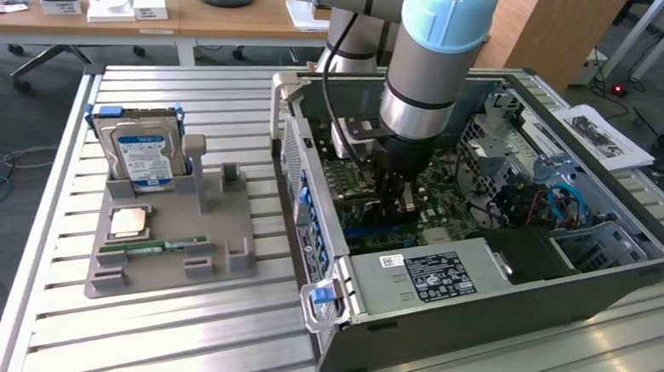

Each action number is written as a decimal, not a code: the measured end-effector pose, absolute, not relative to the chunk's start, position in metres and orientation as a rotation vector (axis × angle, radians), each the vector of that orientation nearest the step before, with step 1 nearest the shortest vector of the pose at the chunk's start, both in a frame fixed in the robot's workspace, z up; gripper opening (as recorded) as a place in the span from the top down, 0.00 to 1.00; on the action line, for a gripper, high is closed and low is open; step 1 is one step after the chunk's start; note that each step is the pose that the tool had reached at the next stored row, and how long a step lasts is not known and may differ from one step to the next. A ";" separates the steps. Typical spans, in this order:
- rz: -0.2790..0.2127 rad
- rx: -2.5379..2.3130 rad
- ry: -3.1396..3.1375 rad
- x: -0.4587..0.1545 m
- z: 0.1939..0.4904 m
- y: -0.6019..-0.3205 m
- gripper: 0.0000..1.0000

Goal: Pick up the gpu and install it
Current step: 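Insert the gpu into the slot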

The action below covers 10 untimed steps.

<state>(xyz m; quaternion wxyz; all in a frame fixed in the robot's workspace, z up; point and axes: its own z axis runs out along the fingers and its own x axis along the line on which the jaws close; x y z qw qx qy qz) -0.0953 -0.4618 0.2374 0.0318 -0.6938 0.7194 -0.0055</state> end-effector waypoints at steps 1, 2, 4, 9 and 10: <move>-0.017 -2.137 2.215 -0.095 0.237 -0.462 0.73; -0.017 -2.137 2.215 -0.095 0.237 -0.462 0.73; -0.017 -2.137 2.215 -0.095 0.237 -0.462 0.73; -0.017 -2.138 2.215 -0.094 0.238 -0.462 0.73; -0.017 -2.138 2.215 -0.094 0.238 -0.462 0.73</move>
